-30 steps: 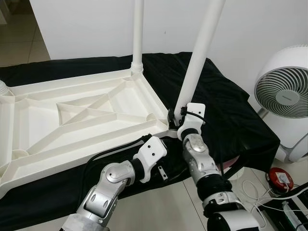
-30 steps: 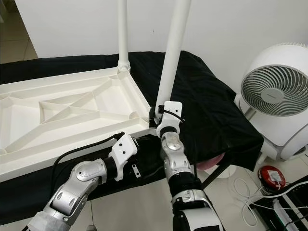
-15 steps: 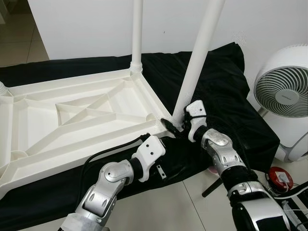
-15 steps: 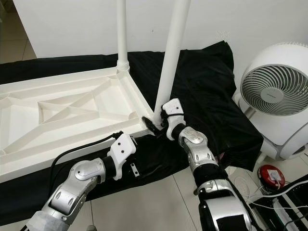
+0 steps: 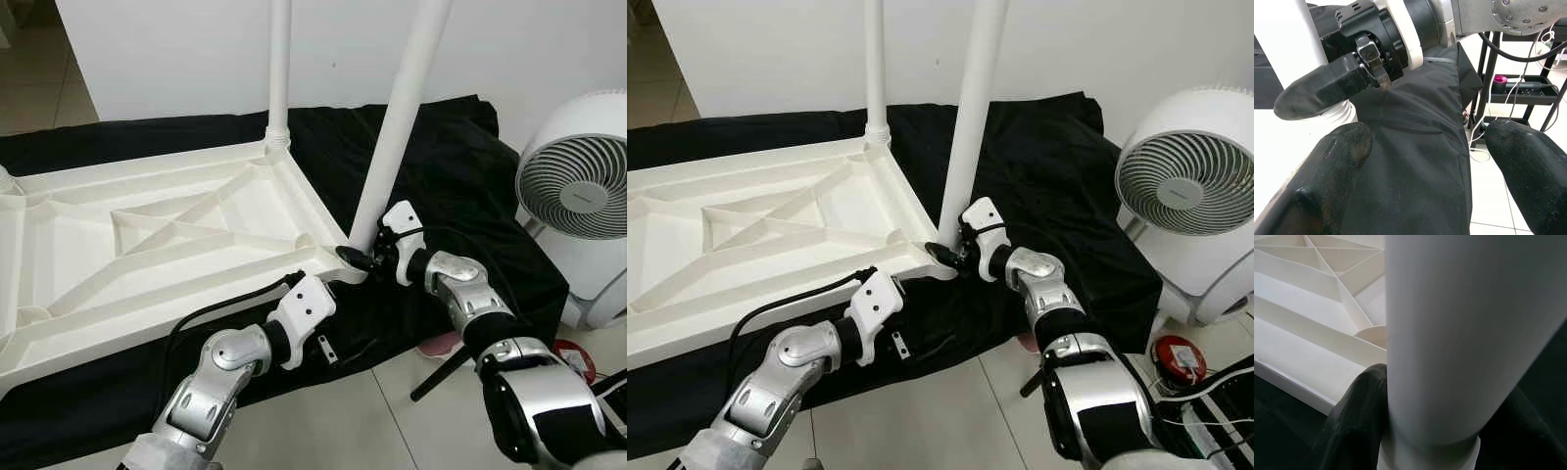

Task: Building children table

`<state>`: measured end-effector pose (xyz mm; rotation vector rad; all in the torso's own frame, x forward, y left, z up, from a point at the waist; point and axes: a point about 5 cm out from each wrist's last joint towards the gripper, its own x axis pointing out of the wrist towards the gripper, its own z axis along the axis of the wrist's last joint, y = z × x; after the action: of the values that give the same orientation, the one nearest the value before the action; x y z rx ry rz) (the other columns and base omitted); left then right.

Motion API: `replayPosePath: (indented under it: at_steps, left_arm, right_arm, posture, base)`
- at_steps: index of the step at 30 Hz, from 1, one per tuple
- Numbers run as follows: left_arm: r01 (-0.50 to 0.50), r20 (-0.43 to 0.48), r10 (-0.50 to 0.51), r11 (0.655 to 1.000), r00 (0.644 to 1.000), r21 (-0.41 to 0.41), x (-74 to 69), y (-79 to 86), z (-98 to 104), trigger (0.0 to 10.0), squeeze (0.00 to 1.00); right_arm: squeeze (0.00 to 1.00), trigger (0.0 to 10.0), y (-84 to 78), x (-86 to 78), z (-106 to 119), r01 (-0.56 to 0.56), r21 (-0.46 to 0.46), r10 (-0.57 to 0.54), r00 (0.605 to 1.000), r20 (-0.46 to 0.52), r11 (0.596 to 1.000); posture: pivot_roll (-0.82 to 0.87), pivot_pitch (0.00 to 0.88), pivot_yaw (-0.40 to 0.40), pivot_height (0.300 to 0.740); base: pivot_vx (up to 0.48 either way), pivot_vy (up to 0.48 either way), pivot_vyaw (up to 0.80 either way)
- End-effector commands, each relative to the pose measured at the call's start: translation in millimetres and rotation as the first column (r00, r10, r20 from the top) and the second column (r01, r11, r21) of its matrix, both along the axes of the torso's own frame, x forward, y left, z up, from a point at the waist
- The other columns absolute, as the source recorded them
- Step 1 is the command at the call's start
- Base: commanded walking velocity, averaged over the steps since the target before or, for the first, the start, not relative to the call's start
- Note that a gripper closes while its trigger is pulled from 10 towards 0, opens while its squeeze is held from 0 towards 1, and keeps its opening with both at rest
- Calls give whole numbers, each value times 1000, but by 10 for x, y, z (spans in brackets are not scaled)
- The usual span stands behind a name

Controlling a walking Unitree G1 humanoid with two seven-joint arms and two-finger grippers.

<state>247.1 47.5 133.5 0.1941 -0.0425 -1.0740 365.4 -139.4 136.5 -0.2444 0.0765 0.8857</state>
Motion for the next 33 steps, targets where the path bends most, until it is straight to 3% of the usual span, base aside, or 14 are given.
replayPosePath:
  at_steps: [1, 11, 12, 13, 22, 25, 28, 30, 31, 32, 33]
  left_arm:
    - [-61, 13, 61, 998, 998, 3, 19, 34, 18, 10000, 0]
    - [-59, 15, 59, 998, 998, 4, 24, 30, 21, 10000, 0]
    - [-59, 15, 59, 998, 998, 4, 25, 30, 22, 10000, 0]
    - [-60, 15, 60, 998, 998, 5, 28, 35, 22, 10000, 0]
    - [-62, 14, 62, 998, 998, 5, 20, 42, 13, 10000, 0]
    - [-58, 12, 58, 998, 998, 6, 11, 37, 6, 10000, 0]
    - [-57, 11, 57, 998, 998, 6, 9, 35, 5, 10000, 0]
    - [-52, 9, 52, 999, 999, 7, 0, 36, 2, 10000, 0]
    - [-52, 9, 52, 999, 999, 7, 0, 36, 2, 10000, 0]
    - [-48, 5, 48, 999, 999, 7, -10, 33, -3, 10000, 0]
    - [-48, 5, 48, 999, 999, 7, -10, 33, -3, 10000, 0]
  right_arm:
    - [0, 0, 19, -36, -89, -33, -47, 32, 999, -25, 998]
    - [0, 0, -14, -37, -107, -27, -28, 26, 999, -30, 999]
    - [0, 3725, -20, -33, -111, -14, -25, 13, 999, -29, 1000]
    - [0, 10000, -28, -27, -121, 15, -10, -15, 999, -38, 1000]
    - [0, 10000, -14, -9, -190, 208, 61, -204, 977, -60, 976]
    - [0, 10000, 18, 9, -206, 324, 113, -314, 945, -93, 939]
    - [0, 10000, 27, 11, -205, 348, 126, -338, 936, -97, 929]
    - [0, 10000, 77, 7, -193, 443, 161, -432, 896, -101, 882]
    - [0, 10000, 77, 7, -193, 443, 161, -432, 896, -101, 882]
    - [0, 10000, 103, -2, -193, 501, 178, -489, 866, -109, 847]
    - [0, 10000, 103, -2, -193, 501, 178, -489, 866, -109, 847]
  posture:
    - [25, 0, -79, 740]
    - [17, 0, -74, 740]
    - [17, 0, -74, 740]
    - [18, 0, -75, 740]
    - [15, 0, -84, 740]
    - [15, 0, -83, 740]
    - [15, 0, -83, 740]
    - [13, 0, -81, 740]
    - [13, 0, -81, 740]
    - [12, 0, -80, 740]
    - [12, 0, -80, 740]
  base:
    - [0, 0, 0]
    - [0, 0, 0]
    - [0, 0, 0]
    - [0, 0, 0]
    - [0, 0, 0]
    - [0, 0, 0]
    - [0, 0, 0]
    - [0, 0, 0]
    - [0, 0, 0]
    - [0, 0, 0]
    - [0, 0, 0]
